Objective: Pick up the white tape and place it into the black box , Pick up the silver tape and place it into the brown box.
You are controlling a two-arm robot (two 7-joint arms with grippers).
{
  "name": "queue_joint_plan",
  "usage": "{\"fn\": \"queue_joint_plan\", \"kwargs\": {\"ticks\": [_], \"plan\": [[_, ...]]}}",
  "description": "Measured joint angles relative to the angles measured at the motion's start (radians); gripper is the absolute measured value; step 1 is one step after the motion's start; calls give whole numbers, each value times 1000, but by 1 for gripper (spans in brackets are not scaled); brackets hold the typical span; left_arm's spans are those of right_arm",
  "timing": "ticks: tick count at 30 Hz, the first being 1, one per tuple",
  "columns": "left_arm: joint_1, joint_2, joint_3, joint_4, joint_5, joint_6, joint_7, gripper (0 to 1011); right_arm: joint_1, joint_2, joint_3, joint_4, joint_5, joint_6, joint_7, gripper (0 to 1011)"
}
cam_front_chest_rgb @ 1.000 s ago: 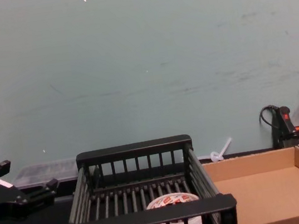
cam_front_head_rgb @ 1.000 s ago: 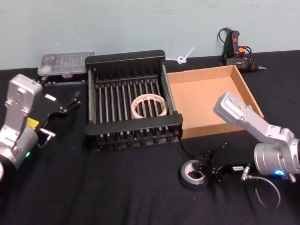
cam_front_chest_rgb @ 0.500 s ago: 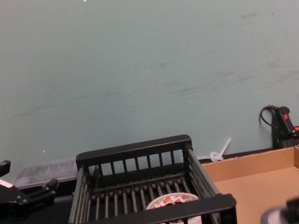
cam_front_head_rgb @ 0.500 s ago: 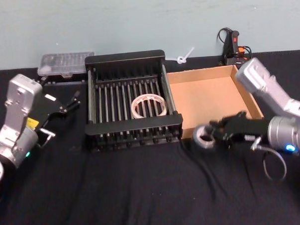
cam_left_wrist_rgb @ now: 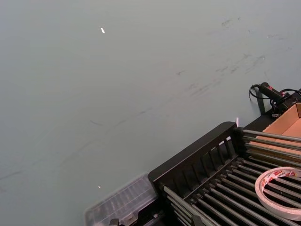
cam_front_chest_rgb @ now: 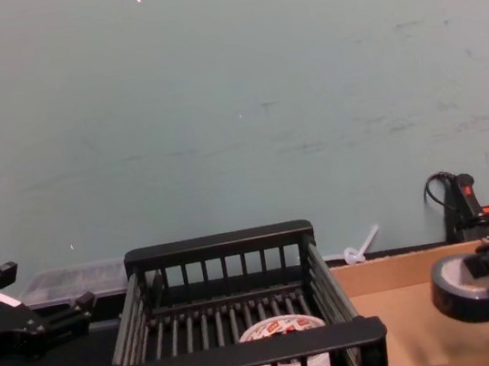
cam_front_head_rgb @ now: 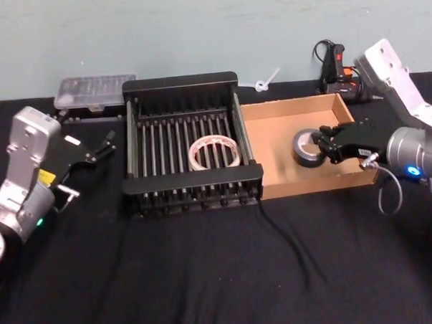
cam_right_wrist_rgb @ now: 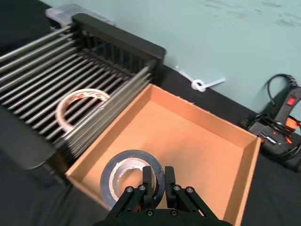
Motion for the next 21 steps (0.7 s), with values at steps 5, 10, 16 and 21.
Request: {"fn": "queue_joint_plan", "kwargs": {"ticks": [5,10,16,21], "plan": [[0,0,0,0,0,0,0,1001,38,-39,0,64,-24,-1,-9,161],[0,0,0,0,0,0,0,1001,70,-74,-6,126,-46,-9,-10,161],[0,0,0,0,0,0,0,1001,101,-105,-12,191,-68,-20,-8,161],[0,0,0,0,0,0,0,1001,123,-127,-11,244,-82,-28,-2,161]]}}
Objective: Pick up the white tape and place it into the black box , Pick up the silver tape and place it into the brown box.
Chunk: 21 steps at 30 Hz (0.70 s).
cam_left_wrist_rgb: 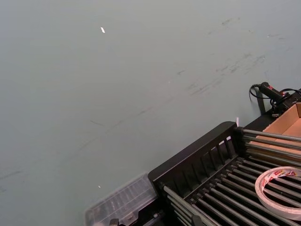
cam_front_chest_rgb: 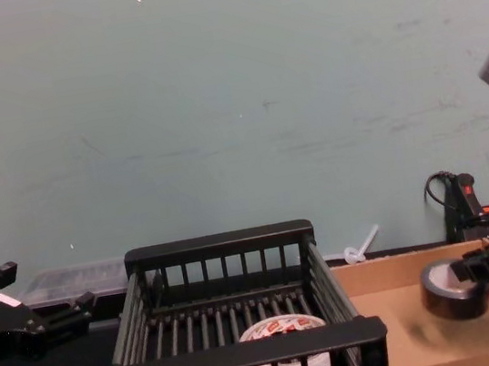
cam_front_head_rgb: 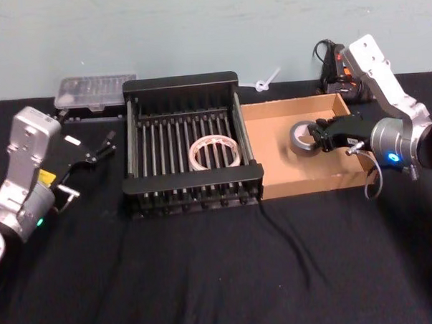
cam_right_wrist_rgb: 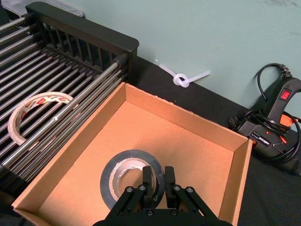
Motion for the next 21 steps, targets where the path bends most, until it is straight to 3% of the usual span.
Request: {"fn": "queue_joint_plan", "kwargs": {"ticks": [16,21], "plan": [[0,0,0,0,0,0,0,1001,-2,2,1,-6,0,-1,2,165],[0,0,0,0,0,0,0,1001,-3,3,1,-8,1,0,2,272]]}}
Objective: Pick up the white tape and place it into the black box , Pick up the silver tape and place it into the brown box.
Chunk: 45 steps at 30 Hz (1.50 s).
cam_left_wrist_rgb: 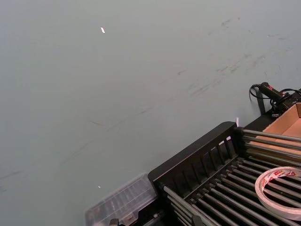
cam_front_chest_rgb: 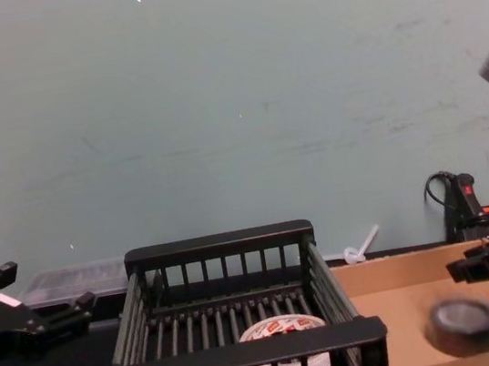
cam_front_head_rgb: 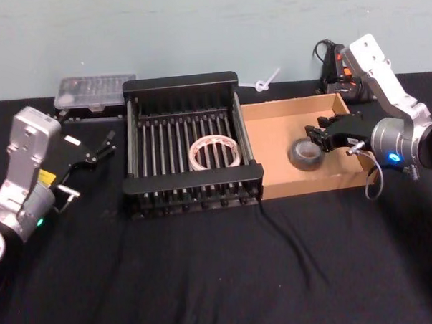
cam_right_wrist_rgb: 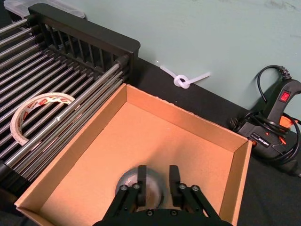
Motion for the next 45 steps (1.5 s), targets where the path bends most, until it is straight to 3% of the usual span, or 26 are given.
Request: {"fn": "queue_joint_plan", "kwargs": {"ticks": [5,6,21,25,30,32,35,36,39,45], "plan": [[0,0,0,0,0,0,0,1001,-1,1,0,-2,1,0,0,424],[0,0,0,0,0,0,0,1001,-1,1,0,-2,1,1,0,492],[0,0,0,0,0,0,0,1001,-2,2,0,-4,2,1,0,928],[0,0,0,0,0,0,0,1001,-2,2,0,-4,2,1,0,1002],[0,0,0,0,0,0,0,1001,-21,1,16,-29,-3,0,-10,1002],[0,0,0,0,0,0,0,1001,-43,-2,35,-59,-12,-8,-43,1002],[0,0,0,0,0,0,0,1001,-105,-14,72,-124,-49,-76,-147,1002],[0,0,0,0,0,0,0,1001,-105,-14,72,-124,-49,-76,-147,1002],[0,0,0,0,0,0,0,1001,-179,-28,99,-171,-92,-175,-239,1002],[0,0,0,0,0,0,0,1001,-259,-33,118,-203,-125,-259,-290,1002]]}}
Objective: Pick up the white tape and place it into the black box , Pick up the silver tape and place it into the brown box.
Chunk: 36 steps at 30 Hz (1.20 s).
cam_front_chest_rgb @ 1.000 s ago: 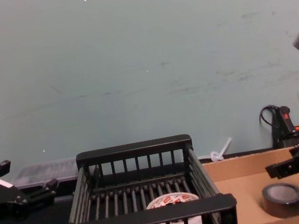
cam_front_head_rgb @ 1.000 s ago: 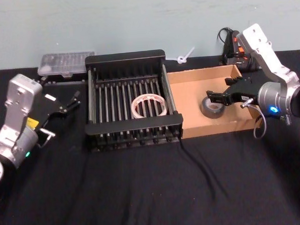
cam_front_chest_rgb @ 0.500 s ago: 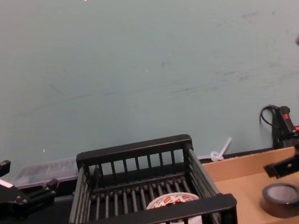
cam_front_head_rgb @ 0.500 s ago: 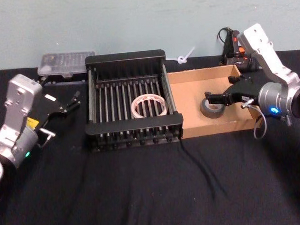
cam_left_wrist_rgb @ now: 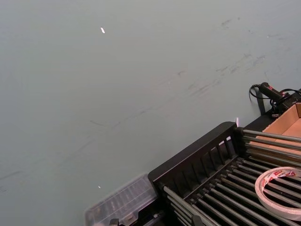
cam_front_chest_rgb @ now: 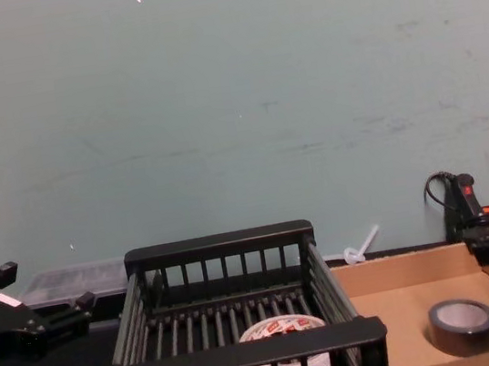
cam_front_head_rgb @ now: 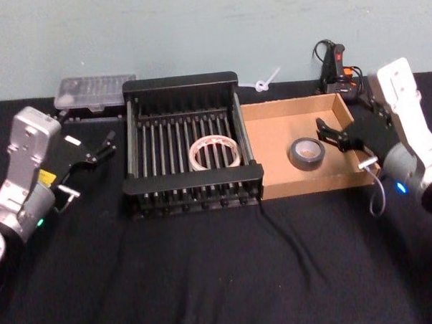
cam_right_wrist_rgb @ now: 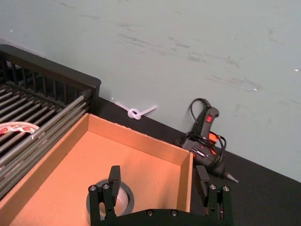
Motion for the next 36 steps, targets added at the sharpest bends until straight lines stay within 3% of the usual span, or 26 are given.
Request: {"fn": "queue_joint_plan", "kwargs": {"ticks": [7,13,36], "plan": [[0,0,0,0,0,0,0,1001,-104,-14,34,-35,-42,-80,-80,1002],[0,0,0,0,0,0,0,1001,-151,-26,54,-48,-55,-81,-99,1002],[0,0,0,0,0,0,0,1001,-152,-28,56,-45,-57,-73,-99,1002]]}}
